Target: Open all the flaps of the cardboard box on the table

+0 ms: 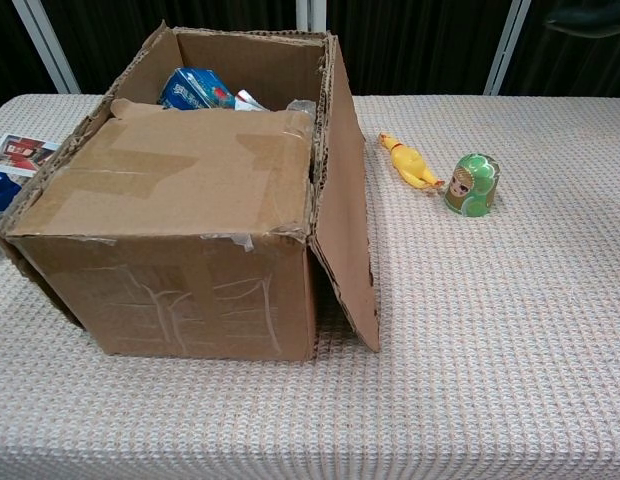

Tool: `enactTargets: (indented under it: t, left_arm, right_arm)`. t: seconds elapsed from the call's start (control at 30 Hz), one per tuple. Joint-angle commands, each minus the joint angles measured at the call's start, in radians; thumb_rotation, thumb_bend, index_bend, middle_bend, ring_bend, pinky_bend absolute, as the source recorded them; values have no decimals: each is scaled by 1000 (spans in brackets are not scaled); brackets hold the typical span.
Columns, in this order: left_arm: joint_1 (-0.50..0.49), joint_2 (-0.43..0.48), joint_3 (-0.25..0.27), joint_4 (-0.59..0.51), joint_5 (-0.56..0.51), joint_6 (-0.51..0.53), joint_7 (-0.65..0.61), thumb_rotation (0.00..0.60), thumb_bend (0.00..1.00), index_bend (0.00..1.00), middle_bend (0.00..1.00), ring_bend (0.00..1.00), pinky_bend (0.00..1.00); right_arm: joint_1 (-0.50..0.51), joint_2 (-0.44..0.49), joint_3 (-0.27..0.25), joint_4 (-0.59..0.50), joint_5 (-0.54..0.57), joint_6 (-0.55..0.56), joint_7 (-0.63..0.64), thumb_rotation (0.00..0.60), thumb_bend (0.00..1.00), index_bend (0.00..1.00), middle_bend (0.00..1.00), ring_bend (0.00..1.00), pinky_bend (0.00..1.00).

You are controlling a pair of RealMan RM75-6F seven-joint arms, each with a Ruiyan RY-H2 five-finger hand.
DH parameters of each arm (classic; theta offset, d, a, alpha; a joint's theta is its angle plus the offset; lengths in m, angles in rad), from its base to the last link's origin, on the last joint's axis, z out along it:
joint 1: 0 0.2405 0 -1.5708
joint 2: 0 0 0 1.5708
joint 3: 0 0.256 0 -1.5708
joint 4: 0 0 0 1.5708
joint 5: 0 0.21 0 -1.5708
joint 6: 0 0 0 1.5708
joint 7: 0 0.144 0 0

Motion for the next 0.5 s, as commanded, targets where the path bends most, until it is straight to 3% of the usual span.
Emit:
enactTargets:
  t: [0.03, 0.17, 0.23, 0.4, 0.5]
  left_arm:
    - [39, -16, 21, 38, 27, 30, -38, 581, 93, 106, 152, 90, 189]
    - [59, -21, 24, 62, 32, 37, -61, 572, 93, 106, 152, 90, 190]
    - [65, -21, 22, 72, 33, 37, -73, 566, 94, 106, 152, 90, 190]
    - [75, -24, 16, 89, 37, 38, -107, 543, 93, 107, 152, 90, 190]
    - [77, -28, 12, 101, 37, 34, -119, 532, 93, 107, 152, 90, 193]
  right_arm:
    - [313, -178, 55, -13, 457, -165, -287, 600, 327, 0, 0, 0, 0]
    - [489, -294, 22, 19, 728, -127, -404, 600, 362, 0, 0, 0, 0]
    - [556, -350, 16, 34, 834, -93, -431, 600, 436, 0, 0, 0, 0]
    - [656, -428, 19, 65, 995, -67, -436, 600, 736, 0, 18, 0, 0]
    - [689, -455, 19, 88, 1049, -64, -429, 600, 780, 0, 25, 0, 0]
